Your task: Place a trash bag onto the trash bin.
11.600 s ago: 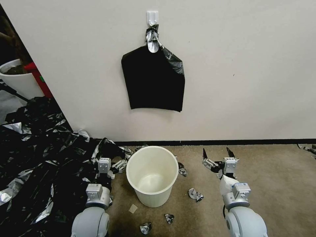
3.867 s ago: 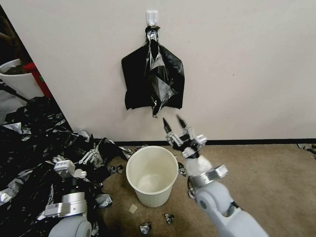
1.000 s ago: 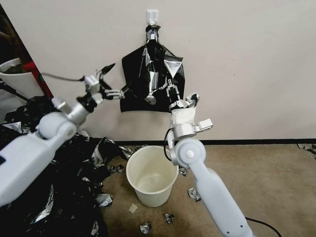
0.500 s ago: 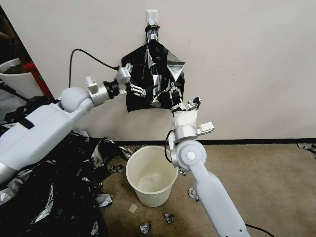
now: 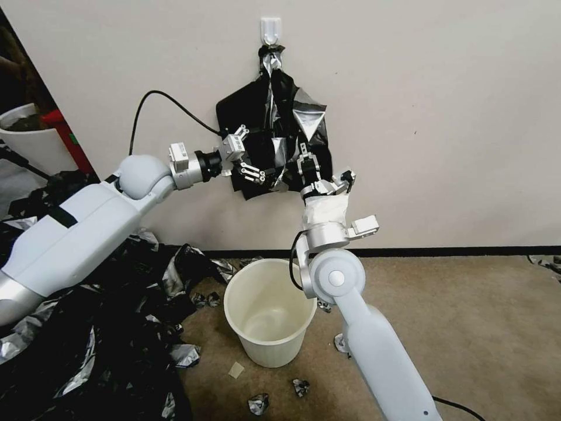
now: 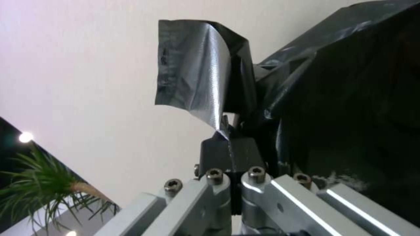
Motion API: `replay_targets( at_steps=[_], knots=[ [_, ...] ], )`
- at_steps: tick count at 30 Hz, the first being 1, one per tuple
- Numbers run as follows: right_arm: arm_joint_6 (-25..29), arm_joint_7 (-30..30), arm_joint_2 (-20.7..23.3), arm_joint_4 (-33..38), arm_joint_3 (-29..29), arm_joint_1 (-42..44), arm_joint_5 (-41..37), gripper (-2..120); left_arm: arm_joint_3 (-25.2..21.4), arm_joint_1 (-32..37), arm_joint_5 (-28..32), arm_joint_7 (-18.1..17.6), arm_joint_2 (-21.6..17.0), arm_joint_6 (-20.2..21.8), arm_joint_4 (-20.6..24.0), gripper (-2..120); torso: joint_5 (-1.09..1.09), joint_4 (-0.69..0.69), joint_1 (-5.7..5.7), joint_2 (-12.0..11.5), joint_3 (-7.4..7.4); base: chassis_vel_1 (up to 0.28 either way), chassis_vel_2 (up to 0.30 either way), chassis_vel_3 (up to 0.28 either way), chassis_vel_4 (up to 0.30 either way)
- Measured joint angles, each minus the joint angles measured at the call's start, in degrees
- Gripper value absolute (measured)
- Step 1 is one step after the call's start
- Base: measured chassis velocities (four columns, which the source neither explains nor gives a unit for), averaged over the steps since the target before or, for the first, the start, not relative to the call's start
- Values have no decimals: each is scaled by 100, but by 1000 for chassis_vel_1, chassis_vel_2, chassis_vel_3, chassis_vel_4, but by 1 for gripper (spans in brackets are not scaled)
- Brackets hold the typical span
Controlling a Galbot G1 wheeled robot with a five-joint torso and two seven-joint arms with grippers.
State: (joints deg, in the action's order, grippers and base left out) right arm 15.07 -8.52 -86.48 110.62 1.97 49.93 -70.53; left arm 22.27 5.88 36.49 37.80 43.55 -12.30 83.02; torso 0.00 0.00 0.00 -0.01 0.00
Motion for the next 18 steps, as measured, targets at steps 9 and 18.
replay_targets(
  at_steps=[9,18],
  knots=[
    [-33,6,-4,86,-4,20,10,0,-90,65,-182,192,37,251,-65,41,0,0,0,0,0,0,0,0,0],
    [-22,5,80,10,65,33,22,0,-771,822,209,-573,12,301,432,6,0,0,0,0,0,0,0,0,0]
  ],
)
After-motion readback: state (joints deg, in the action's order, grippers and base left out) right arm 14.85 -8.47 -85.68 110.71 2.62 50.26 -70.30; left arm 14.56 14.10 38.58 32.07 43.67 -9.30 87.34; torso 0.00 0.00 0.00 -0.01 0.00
